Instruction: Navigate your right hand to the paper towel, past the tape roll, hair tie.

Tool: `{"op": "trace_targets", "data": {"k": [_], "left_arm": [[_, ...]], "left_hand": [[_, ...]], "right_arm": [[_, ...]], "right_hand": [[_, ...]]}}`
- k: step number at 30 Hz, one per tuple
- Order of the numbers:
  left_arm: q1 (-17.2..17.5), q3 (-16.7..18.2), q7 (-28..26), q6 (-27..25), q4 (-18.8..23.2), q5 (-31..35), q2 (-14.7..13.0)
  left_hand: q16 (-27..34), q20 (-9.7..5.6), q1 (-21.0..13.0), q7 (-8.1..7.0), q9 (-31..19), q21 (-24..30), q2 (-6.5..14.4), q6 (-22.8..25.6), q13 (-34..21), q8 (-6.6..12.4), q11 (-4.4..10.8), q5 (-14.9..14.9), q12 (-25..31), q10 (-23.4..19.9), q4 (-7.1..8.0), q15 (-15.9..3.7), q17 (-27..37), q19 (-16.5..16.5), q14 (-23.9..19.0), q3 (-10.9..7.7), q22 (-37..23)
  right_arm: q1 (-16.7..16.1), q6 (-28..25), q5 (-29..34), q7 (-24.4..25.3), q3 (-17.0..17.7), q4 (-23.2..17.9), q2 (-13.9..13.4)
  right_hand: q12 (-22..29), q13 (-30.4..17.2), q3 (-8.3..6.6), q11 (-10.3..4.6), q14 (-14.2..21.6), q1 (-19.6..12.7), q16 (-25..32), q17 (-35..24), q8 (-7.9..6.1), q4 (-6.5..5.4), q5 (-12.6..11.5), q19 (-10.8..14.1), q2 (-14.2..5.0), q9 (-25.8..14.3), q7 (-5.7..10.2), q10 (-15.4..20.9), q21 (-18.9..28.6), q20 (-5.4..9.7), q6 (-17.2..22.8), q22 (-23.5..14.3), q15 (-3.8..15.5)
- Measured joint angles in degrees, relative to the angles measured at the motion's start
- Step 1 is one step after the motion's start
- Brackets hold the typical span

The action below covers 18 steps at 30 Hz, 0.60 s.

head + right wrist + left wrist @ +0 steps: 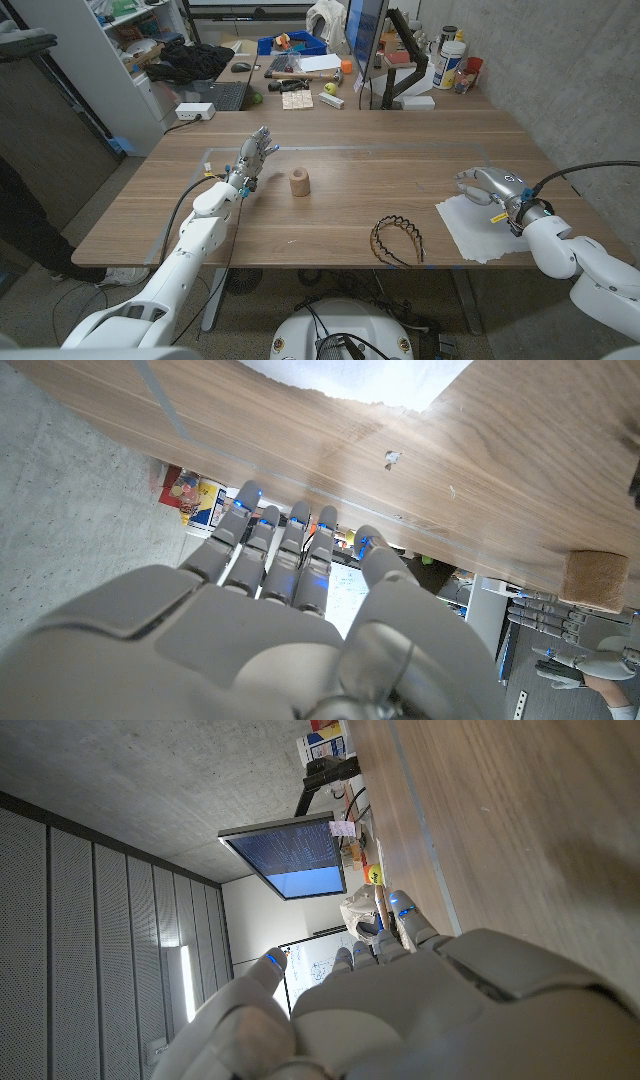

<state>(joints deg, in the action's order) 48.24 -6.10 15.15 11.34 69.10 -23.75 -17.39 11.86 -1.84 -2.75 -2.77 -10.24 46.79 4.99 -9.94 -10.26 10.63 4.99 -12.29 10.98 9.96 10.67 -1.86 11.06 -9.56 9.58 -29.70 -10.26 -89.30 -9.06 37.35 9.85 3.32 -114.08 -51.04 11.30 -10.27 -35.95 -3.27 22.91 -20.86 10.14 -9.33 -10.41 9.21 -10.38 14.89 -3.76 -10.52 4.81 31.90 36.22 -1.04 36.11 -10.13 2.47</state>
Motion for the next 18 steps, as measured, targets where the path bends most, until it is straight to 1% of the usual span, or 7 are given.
{"op": "trace_targets", "data": {"k": [4, 6, 9, 14, 18], "left_arm": [[0.02, 0.01, 0.0, 0.0, 0.05, 0.01, 0.0], [0.02, 0.01, 0.0, 0.0, 0.09, 0.02, 0.0], [0.05, 0.01, 0.0, 0.0, 0.17, 0.03, 0.0], [0.12, 0.01, -0.01, 0.0, 0.31, 0.05, 0.01], [0.24, 0.01, -0.05, -0.04, 0.48, 0.07, 0.01]], "left_hand": [[0.0, 0.0, 0.0, 0.0, 0.0, 0.0, 0.0, 0.0, 0.0, 0.0, 0.0, 0.0, 0.0, 0.0, 0.0, 0.0, 0.0, 0.0, 0.0, 0.0, 0.0], [0.0, 0.0, 0.0, 0.0, 0.0, 0.0, 0.0, 0.0, 0.0, 0.0, 0.0, 0.0, 0.0, 0.0, 0.0, 0.0, 0.0, 0.0, 0.0, 0.0, 0.0], [0.0, 0.0, 0.14, 0.0, 0.0, 0.0, -0.14, 0.0, 0.0, 0.0, 0.0, 0.0, 0.0, 0.0, 0.0, 0.0, 0.0, 0.0, 0.0, 0.0, 0.0], [0.0, 0.0, 0.24, 0.0, 0.0, 0.0, -0.24, 0.0, 0.0, 0.0, 0.0, 0.0, 0.0, 0.0, 0.0, 0.0, 0.0, 0.0, 0.0, 0.0, 0.0], [0.0, 0.0, 0.24, 0.0, 0.0, 0.0, -0.23, 0.0, 0.0, 0.0, 0.0, 0.0, 0.0, 0.0, 0.0, 0.0, 0.0, 0.0, 0.0, 0.0, 0.01]], "right_arm": [[-0.16, -0.12, -0.16, 0.13, -0.03, 0.03, -0.1], [-0.24, -0.2, -0.21, 0.21, -0.04, 0.06, -0.15], [-0.33, -0.28, -0.27, 0.27, -0.06, 0.08, -0.23], [-0.5, -0.43, -0.41, 0.47, -0.08, 0.14, -0.32], [-0.62, -0.47, -0.53, 0.61, -0.11, 0.23, -0.36]], "right_hand": [[0.0, 0.0, -0.05, 0.0, -0.52, -0.08, 0.0, 0.0, 0.0, 0.04, 0.0, -0.23, 0.08, 0.0, 0.0, 0.0, -0.23, -0.22, 0.0, 0.0, 0.1], [0.0, 0.0, -0.05, 0.0, -0.51, -0.36, 0.0, 0.0, 0.0, 0.05, 0.0, -0.63, 0.36, 0.0, 0.0, 0.0, -0.23, -0.62, 0.0, 0.0, 0.1], [0.0, 0.01, -0.05, -0.3, -0.51, -0.14, 0.0, 0.0, 0.0, 0.04, 0.0, -0.62, 0.59, 0.0, 0.0, -0.3, -0.23, -0.62, 0.0, 0.0, 0.1], [0.0, 0.01, -0.04, -0.31, -0.72, -0.12, 0.0, -0.01, 0.0, 0.04, 0.0, -0.62, 0.6, 0.0, 0.31, -0.31, -0.63, -0.62, -0.31, 0.0, -0.11], [0.0, 0.01, -0.04, -0.31, -0.71, -0.3, 0.0, -0.01, 0.0, 0.04, 0.0, -0.63, 1.22, 0.0, 0.31, -0.31, -0.85, -0.6, -0.3, -0.01, -0.11]]}}
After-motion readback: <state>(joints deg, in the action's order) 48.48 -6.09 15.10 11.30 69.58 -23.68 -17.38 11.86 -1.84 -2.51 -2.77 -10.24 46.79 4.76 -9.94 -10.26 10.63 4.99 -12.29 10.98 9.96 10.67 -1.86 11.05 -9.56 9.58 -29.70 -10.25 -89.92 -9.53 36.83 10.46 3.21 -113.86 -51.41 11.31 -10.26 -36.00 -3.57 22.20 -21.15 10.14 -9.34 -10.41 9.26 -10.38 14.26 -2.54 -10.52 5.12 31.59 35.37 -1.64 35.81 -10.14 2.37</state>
